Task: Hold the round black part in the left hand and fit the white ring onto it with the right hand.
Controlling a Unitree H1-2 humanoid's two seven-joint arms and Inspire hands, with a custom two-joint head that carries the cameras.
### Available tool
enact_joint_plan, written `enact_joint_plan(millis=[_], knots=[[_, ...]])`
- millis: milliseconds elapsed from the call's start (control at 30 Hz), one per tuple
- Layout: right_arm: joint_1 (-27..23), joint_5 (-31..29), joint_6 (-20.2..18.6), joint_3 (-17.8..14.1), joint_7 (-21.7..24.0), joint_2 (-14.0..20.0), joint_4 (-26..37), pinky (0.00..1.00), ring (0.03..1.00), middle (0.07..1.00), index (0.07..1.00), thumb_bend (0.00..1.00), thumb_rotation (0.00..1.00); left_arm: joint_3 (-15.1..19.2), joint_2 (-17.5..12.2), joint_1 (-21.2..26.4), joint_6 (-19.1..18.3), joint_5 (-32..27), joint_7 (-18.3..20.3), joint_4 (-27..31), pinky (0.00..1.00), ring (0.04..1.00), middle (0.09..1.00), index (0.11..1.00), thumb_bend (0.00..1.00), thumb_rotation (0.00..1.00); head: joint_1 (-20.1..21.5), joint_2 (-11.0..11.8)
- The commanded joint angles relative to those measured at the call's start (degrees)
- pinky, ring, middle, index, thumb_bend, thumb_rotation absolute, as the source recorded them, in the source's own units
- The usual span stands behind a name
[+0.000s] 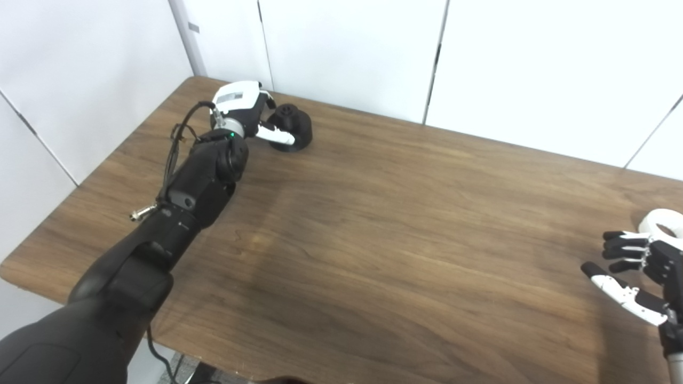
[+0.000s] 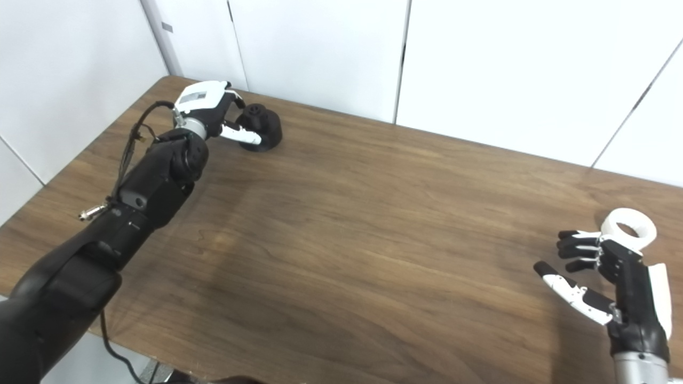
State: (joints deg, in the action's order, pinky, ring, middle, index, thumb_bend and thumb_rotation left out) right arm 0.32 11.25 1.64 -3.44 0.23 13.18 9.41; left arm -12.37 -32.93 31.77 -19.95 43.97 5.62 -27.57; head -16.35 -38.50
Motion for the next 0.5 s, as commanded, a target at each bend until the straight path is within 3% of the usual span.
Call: enact_joint_plan(millis=[0, 467], knots=[[-1.0, -0.3, 1.5, -0.6, -0.1, 0.8, 1.6, 0.45, 0.553, 0.644, 0.497, 0.51, 0.13, 0.2, -1.8, 3.3, 0.9, -0.2, -1.3, 0.3, 1.0, 1.0, 1.0, 0.767, 1.0, 0.52, -0.1, 0.0], [-0.3, -0.9, -0.1, -1.0, 0.5, 1.0, 3.2, 0.46, 0.557, 0.648, 0.497, 0.51, 0.13, -2.4, -0.7, 3.4, 1.7, -0.8, -3.1, -4.2, 1.0, 1.0, 1.0, 0.785, 1.0, 0.5, 0.4, -0.4]])
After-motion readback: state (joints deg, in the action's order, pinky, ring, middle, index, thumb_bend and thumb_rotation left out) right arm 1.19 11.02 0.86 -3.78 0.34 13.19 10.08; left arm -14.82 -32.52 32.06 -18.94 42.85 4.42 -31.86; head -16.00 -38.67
